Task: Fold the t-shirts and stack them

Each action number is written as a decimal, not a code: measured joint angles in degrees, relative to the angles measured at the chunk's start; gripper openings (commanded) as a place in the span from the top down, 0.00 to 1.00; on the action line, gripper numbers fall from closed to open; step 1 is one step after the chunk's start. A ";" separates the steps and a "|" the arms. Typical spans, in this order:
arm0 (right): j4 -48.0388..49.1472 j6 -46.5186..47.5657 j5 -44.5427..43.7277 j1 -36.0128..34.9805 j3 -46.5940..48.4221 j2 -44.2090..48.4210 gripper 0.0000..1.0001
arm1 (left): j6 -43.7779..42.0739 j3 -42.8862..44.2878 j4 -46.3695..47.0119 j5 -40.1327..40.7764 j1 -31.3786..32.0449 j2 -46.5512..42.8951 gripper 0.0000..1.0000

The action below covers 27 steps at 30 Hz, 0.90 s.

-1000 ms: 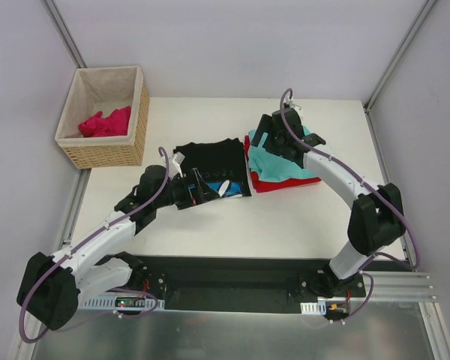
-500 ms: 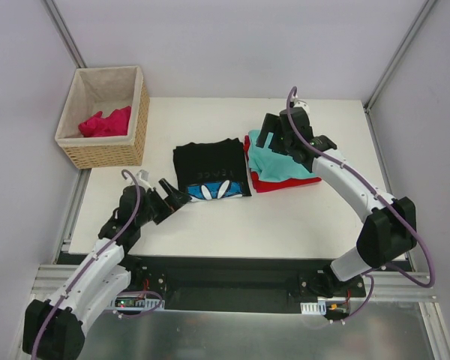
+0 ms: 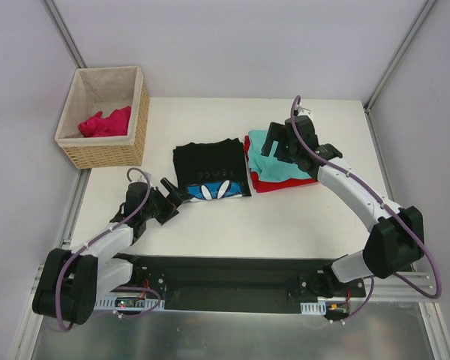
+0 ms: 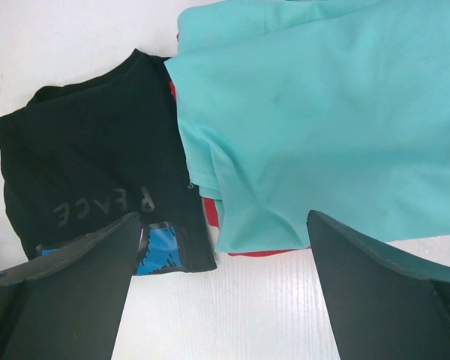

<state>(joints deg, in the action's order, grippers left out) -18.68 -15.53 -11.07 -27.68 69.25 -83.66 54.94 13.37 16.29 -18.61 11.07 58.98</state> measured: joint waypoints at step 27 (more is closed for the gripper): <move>-0.63 1.33 0.09 3.32 -4.70 5.66 0.03 | 8.46 -0.31 45.81 -7.41 -5.57 33.99 0.23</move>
<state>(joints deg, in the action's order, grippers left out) -19.31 -14.20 -10.98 -24.36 64.55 -78.00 63.40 13.06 62.11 -26.02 5.50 92.97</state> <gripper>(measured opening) 0.967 0.805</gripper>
